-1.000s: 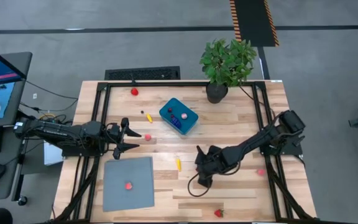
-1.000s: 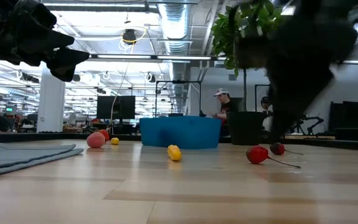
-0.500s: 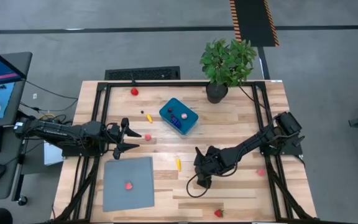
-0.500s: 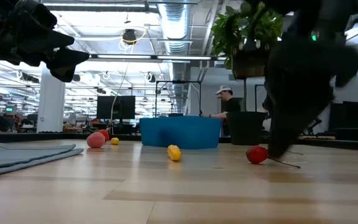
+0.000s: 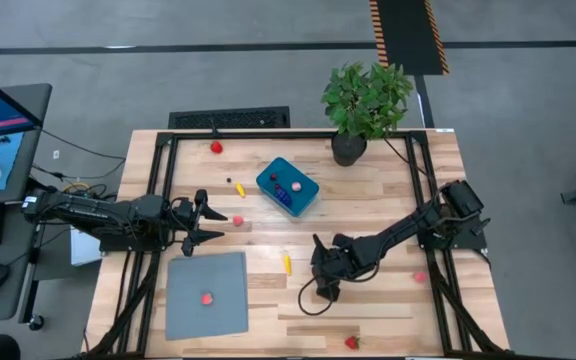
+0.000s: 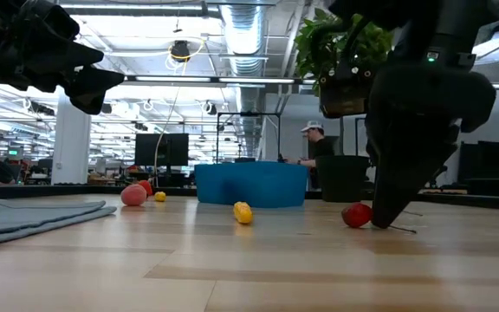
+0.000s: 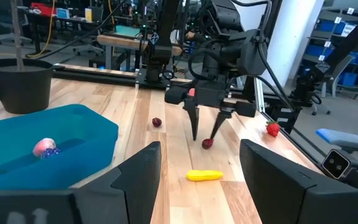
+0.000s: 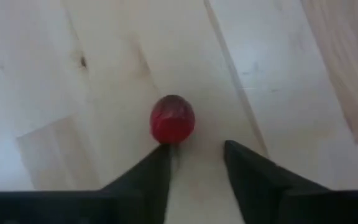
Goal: Pick and placing Produce into tupperware
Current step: Put the bottom cherry into the container
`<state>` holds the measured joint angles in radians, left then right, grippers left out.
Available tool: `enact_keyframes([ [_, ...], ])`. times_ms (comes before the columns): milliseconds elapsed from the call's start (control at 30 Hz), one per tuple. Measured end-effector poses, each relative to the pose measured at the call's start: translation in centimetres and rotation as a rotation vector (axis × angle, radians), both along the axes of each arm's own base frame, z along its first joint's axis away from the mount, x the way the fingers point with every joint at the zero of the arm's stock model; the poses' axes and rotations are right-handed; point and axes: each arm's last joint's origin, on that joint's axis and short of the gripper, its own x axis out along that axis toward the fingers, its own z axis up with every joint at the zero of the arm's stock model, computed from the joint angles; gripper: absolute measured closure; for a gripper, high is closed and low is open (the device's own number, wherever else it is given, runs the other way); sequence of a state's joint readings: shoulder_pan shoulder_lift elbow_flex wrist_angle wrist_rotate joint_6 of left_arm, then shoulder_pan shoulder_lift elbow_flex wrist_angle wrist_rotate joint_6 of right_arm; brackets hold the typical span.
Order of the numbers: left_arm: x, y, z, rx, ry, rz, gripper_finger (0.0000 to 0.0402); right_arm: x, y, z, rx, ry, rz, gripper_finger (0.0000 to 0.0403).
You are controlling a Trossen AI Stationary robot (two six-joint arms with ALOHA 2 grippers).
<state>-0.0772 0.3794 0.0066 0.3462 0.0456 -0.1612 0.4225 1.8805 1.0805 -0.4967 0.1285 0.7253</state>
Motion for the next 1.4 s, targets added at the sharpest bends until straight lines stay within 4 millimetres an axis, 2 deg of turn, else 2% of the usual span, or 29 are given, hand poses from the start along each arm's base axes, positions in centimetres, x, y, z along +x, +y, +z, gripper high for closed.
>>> enact_keyframes([
  [200, 0.0, 0.0, 0.0, 0.0, 0.0, 0.0, 0.0194, 0.2, 0.2, 0.3, -0.029, 0.007, 0.047, 0.0363],
  [267, 0.0, 0.0, 0.0, 0.0, 0.0, 0.0, 0.0194, 0.3, 0.4, 0.5, -0.051, -0.002, 0.075, 0.0387],
  [467, 0.0, 0.0, 0.0, 0.0, -0.001, 0.0, 0.0194, 1.4, 1.0, 1.9, -0.102, -0.064, 0.135, 0.0366],
  [600, 0.0, 0.0, 0.0, -0.001, -0.001, 0.0, 0.0194, 1.8, 0.9, 2.5, -0.154, -0.093, 0.169, 0.039],
  [800, 0.0, 0.0, 0.0, -0.004, -0.003, 0.002, 0.0194, 2.0, -0.3, 3.6, -0.246, -0.149, 0.158, 0.0371],
  [900, 0.0, 0.0, 0.1, -0.007, -0.006, 0.002, 0.0194, 2.0, -1.0, 5.1, -0.333, -0.204, 0.154, 0.0383],
  [1000, 0.0, 0.0, 0.1, -0.011, -0.01, 0.002, 0.0194, 1.7, -1.4, 7.5, -0.367, -0.288, 0.158, 0.0392],
  [1200, 0.0, 0.0, 0.1, -0.017, -0.009, 0.003, 0.0194, -0.8, -2.8, 13.0, -0.406, -0.461, 0.126, 0.0375],
  [1400, 0.0, 0.0, 0.1, -0.017, -0.008, 0.006, 0.0194, -4.8, -4.5, 16.4, -0.393, -0.688, 0.082, 0.0391],
])
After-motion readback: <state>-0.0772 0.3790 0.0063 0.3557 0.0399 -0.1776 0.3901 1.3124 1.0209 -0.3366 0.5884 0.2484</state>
